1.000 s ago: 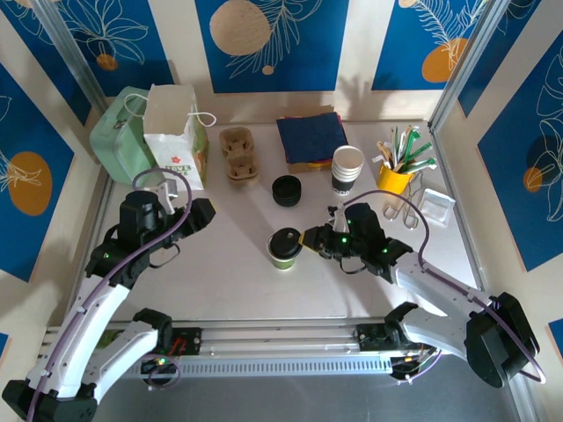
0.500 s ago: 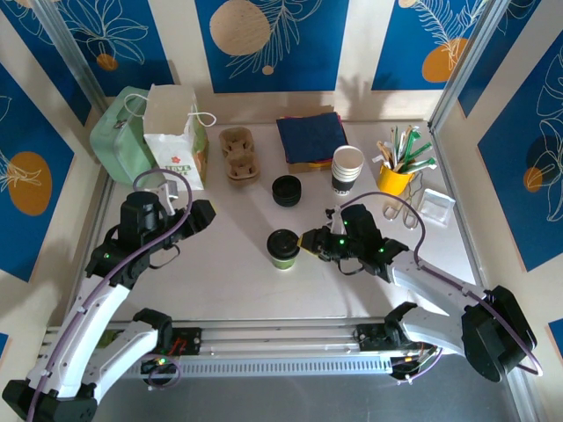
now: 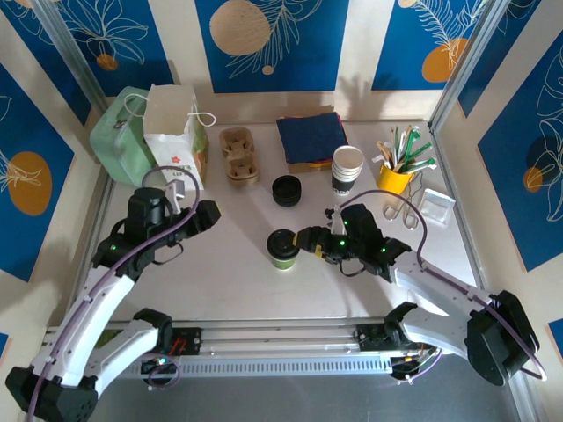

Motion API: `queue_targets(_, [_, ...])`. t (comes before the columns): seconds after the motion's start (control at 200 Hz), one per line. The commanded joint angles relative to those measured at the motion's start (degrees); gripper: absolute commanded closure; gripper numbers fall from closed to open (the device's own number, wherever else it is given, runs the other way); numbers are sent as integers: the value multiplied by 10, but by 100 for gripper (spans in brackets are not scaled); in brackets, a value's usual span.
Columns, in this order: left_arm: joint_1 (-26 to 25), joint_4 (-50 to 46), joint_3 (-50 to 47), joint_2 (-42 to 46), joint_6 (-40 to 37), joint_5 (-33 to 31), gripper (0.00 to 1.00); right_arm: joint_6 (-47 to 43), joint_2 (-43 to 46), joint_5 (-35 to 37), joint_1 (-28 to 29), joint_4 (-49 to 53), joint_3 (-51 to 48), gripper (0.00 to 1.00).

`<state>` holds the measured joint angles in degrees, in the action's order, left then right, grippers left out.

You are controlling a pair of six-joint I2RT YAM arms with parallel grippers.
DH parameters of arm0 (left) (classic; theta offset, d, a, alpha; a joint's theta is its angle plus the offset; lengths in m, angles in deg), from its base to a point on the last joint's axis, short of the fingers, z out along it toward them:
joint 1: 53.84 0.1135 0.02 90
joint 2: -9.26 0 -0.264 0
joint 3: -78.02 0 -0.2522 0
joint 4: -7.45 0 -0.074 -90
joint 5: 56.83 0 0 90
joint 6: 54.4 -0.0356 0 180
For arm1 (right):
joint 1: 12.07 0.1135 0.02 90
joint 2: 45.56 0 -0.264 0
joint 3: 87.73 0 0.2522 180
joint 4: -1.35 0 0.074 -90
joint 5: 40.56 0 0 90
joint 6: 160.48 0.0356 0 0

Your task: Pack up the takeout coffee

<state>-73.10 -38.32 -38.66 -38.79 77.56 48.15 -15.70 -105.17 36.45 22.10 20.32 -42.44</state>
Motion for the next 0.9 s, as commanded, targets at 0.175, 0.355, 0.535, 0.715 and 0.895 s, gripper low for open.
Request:
queue_targets(0.175, [-54, 40, 22, -70, -39, 53, 15, -41, 36, 57, -3, 117, 65, 23])
queue_targets(0.355, [-86, 71, 19, -116, -45, 77, 7, -52, 30, 34, -11, 130, 82, 20])
queue_targets(0.535, [-109, 111, 12, -147, -47, 108, 5, -61, 12, 21, -15, 149, 98, 17])
queue_targets(0.715, [-125, 126, 6, -171, -46, 111, 4, -63, -1, 8, -12, 124, 90, 17])
queue_targets(0.895, [-137, 148, -5, -193, -47, 121, 4, -68, -9, 15, -7, 115, 85, 18])
